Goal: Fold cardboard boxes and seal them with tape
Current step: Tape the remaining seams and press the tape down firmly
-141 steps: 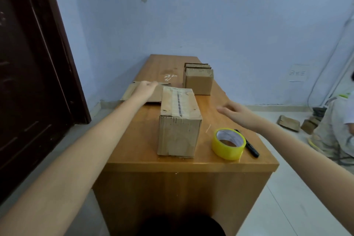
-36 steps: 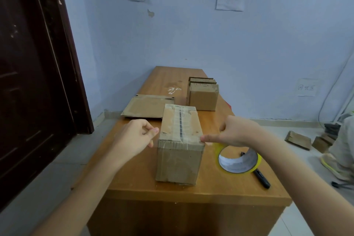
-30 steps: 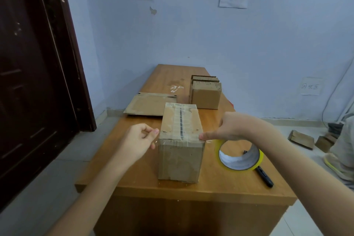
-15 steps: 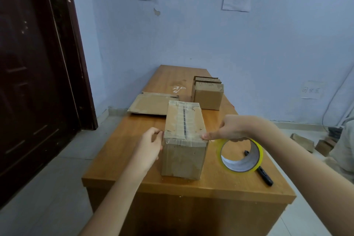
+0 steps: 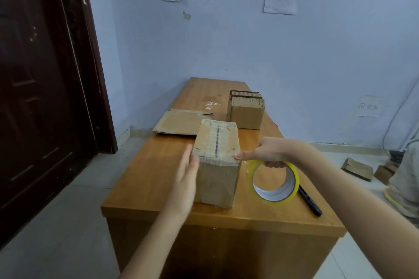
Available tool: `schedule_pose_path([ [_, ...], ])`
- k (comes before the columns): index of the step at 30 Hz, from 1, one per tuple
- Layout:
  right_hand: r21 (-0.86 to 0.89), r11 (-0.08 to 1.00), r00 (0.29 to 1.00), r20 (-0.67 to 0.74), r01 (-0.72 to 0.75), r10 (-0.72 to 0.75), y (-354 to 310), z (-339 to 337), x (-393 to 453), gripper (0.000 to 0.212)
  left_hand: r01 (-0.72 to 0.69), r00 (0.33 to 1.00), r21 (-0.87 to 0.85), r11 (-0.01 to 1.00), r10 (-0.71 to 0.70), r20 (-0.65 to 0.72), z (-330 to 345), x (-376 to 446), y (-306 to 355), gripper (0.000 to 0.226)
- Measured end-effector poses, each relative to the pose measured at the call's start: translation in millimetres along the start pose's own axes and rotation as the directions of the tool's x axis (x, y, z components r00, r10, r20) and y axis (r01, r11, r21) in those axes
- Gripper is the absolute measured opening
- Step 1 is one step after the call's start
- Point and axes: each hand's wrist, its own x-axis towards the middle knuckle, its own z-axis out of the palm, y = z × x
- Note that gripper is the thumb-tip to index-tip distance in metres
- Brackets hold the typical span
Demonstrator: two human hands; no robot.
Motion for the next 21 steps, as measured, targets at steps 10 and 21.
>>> schedule_pose_path([
  [10,0.009,1.000,1.000,0.015,-0.001,0.001,1,2,2,0.072,-0.126,0.982,0.377,0.917,0.170,-0.085,-12,-8,-14,0.065],
  [21,-0.130,0.990,0.988,-0.136,0.055,-0.073,-1,-1,-12,0.065,-0.604,0.751,0.790,0.106,0.405,0.521,-1,31,7,0.053],
])
